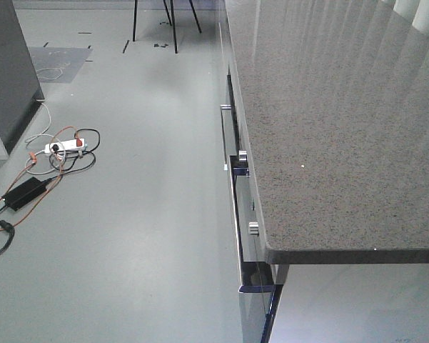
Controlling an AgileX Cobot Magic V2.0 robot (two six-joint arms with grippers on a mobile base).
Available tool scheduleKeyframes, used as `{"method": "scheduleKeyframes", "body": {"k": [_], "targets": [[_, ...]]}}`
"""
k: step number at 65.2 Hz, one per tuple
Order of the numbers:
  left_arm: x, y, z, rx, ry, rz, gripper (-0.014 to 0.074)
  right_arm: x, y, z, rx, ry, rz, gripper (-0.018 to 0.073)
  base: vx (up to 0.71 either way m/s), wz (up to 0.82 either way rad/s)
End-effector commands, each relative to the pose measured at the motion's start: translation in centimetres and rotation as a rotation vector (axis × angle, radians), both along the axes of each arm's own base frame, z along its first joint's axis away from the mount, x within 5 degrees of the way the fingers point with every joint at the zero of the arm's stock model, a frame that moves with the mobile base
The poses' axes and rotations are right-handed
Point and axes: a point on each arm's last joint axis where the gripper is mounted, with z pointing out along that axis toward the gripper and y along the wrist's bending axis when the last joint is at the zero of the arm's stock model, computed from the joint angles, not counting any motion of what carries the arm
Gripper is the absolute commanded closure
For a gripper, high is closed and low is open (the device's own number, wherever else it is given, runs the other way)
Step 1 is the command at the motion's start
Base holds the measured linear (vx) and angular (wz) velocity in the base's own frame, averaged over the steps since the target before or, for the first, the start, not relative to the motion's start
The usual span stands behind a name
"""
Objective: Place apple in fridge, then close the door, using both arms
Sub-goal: 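Lift the apple off the countertop with the right gripper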
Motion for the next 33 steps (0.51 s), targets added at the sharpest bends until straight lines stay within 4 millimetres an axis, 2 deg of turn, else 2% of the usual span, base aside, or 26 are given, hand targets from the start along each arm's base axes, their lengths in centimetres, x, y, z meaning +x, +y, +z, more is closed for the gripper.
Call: {"method": "scheduleKeyframes", "body": {"k": [1, 33], "targets": [[0.11, -0.07, 0.05, -0.010, -0.067, -0.006, 0.0601, 0.31, -0.13, 1.45, 0.011, -0.102, -0.024, 0.0474, 0.00, 0.00], [0.11, -0.07, 0.05, -0.010, -0.067, -0.006, 0.0601, 0.17, -0.04, 1.19, 0.010, -0.070, -0.012, 0.0474, 0.00, 0.00]]}}
